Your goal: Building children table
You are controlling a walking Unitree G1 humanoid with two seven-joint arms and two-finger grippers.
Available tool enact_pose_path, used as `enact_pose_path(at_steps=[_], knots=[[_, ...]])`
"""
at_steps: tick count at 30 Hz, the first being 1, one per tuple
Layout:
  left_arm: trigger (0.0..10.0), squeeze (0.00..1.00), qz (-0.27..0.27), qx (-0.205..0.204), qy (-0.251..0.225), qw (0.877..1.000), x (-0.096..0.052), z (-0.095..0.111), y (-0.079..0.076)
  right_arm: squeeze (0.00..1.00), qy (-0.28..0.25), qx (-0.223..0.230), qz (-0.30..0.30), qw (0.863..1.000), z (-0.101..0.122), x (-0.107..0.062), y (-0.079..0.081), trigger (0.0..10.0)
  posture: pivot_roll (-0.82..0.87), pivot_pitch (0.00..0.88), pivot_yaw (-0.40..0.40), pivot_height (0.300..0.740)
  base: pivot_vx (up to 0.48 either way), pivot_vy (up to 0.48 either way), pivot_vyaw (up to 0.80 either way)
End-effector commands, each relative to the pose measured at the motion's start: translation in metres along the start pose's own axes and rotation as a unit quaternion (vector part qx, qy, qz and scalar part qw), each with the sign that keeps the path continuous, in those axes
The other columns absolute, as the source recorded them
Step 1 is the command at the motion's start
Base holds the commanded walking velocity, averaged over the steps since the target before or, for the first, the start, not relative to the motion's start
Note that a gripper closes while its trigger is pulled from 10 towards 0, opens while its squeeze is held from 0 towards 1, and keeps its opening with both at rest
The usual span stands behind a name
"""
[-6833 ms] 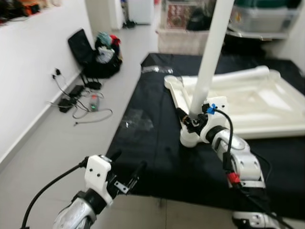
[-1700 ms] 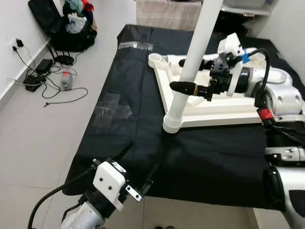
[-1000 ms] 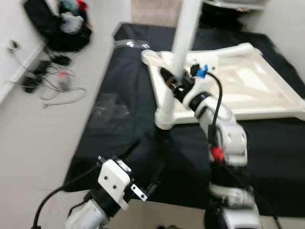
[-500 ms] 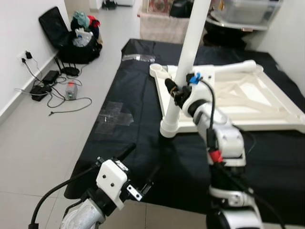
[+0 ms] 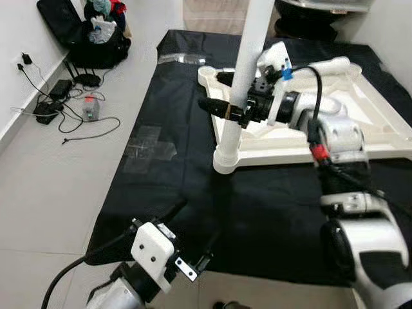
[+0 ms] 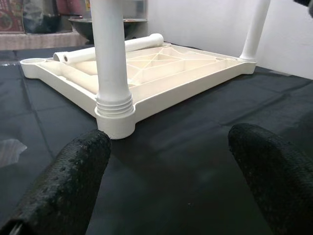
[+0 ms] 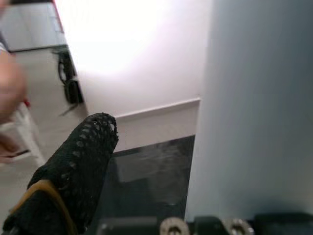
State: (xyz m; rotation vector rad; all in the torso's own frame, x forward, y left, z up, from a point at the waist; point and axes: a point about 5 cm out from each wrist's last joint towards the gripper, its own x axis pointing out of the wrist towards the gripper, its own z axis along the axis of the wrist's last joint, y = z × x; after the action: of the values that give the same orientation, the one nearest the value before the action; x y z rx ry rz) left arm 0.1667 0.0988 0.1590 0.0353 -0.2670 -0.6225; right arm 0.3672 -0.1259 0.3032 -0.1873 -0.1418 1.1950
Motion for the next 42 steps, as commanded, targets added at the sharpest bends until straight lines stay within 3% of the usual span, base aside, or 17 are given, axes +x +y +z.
enact_pose_path(at_steps=[1, 2, 12, 13, 15, 16, 18, 19, 26, 27, 28, 29, 30, 34, 35, 39, 42], knots=[[10.0, 0.0, -0.004, -0.006, 0.006, 1.0, -0.002, 0.0, -0.002, 0.06, -0.002, 0.003, 0.042, 0.999, 0.001, 0.006, 0.005, 10.0, 0.05, 0.219, -0.077, 0.74, 0.0, 0.0, 0.0], [10.0, 0.0, -0.004, -0.006, 0.006, 1.0, -0.002, -0.001, -0.002, 0.0, -0.006, 0.013, 0.041, 0.999, 0.0, 0.004, 0.005, 0.0, 0.06, 0.218, -0.08, 0.74, 0.0, 0.0, 0.0], [10.0, 0.0, -0.003, -0.004, 0.008, 1.0, 0.002, -0.005, 0.003, 0.0, 0.01, 0.044, -0.065, 0.997, -0.022, -0.015, 0.008, 0.0, 0.03, 0.184, -0.081, 0.74, 0.0, 0.0, 0.0], [10.0, 0.0, -0.003, -0.003, 0.008, 1.0, 0.003, -0.006, 0.006, 0.0, 0.034, 0.061, -0.175, 0.982, -0.04, -0.015, 0.023, 0.0, 0.02, 0.166, -0.084, 0.74, 0.0, 0.0, 0.0], [10.0, 0.0, -0.002, -0.002, 0.008, 1.0, 0.003, -0.007, 0.007, 0.0, 0.039, 0.068, -0.228, 0.971, -0.046, -0.015, 0.03, 0.0, 0.02, 0.166, -0.084, 0.74, 0.0, 0.0, 0.0], [10.0, 0.0, -0.001, -0.001, 0.009, 1.0, 0.003, -0.009, 0.01, 0.0, 0.062, 0.095, -0.53, 0.84, -0.069, -0.034, 0.041, 0.0, 0.0, 0.154, -0.081, 0.74, 0.0, 0.0, 0.0], [10.0, 0.0, -0.001, -0.001, 0.009, 1.0, 0.003, -0.009, 0.01, 0.0, 0.062, 0.095, -0.53, 0.84, -0.069, -0.034, 0.041, 0.0, 0.0, 0.154, -0.081, 0.74, 0.0, 0.0, 0.0], [10.0, 0.0, -0.001, -0.001, 0.009, 1.0, 0.006, -0.011, 0.012, 0.0, 0.082, 0.117, -0.558, 0.818, -0.1, -0.027, 0.081, 0.0, -0.03, 0.133, -0.054, 0.74, 0.0, 0.0, 0.0], [10.0, 0.0, -0.004, -0.005, 0.011, 1.0, 0.009, -0.014, 0.012, 0.0, 0.09, 0.123, -0.481, 0.863, -0.115, -0.004, 0.095, 0.0, -0.01, 0.109, -0.071, 0.74, 0.0, 0.0, 0.0], [10.0, 0.0, -0.006, -0.008, 0.011, 1.0, 0.009, -0.014, 0.011, 0.0, 0.098, 0.128, -0.447, 0.88, -0.114, 0.002, 0.091, 3.8, -0.02, 0.109, -0.078, 0.74, 0.0, 0.0, 0.0], [10.0, 0.0, -0.006, -0.008, 0.011, 1.0, 0.009, -0.014, 0.011, 0.0, 0.098, 0.128, -0.447, 0.88, -0.114, 0.002, 0.091, 3.8, -0.02, 0.109, -0.078, 0.74, 0.0, 0.0, 0.0], [10.0, 0.0, -0.006, -0.01, 0.01, 1.0, 0.009, -0.013, 0.009, 0.0, 0.094, 0.127, -0.426, 0.891, -0.109, 0.004, 0.084, 10.0, -0.02, 0.122, -0.08, 0.74, 0.0, 0.0, 0.0], [10.0, 0.0, -0.006, -0.01, 0.01, 1.0, 0.009, -0.013, 0.009, 0.0, 0.094, 0.127, -0.426, 0.891, -0.109, 0.004, 0.084, 10.0, -0.02, 0.122, -0.08, 0.74, 0.0, 0.0, 0.0], [10.0, 0.0, -0.003, -0.011, 0.007, 1.0, 0.007, -0.01, 0.006, 0.05, 0.047, 0.102, -0.309, 0.944, -0.077, 0.007, 0.062, 10.0, -0.02, 0.144, -0.085, 0.74, 0.0, 0.0, 0.0], [10.0, 0.0, -0.003, -0.013, 0.007, 1.0, 0.007, -0.01, 0.004, 1.0, 0.017, 0.091, -0.282, 0.955, -0.06, 0.005, 0.056, 10.0, -0.02, 0.149, -0.091, 0.74, 0.0, 0.0, 0.0], [10.0, 0.0, -0.007, -0.02, 0.008, 1.0, 0.004, -0.009, 0.0, 1.0, -0.006, -0.005, -0.14, 0.99, -0.016, -0.009, 0.041, 10.0, -0.01, 0.161, -0.085, 0.74, 0.0, 0.0, 0.0], [10.0, 0.0, -0.008, -0.021, 0.008, 1.0, 0.004, -0.008, -0.001, 1.0, 0.002, -0.022, -0.109, 0.994, -0.01, -0.012, 0.037, 10.0, -0.01, 0.161, -0.085, 0.74, 0.0, 0.0, 0.0]])
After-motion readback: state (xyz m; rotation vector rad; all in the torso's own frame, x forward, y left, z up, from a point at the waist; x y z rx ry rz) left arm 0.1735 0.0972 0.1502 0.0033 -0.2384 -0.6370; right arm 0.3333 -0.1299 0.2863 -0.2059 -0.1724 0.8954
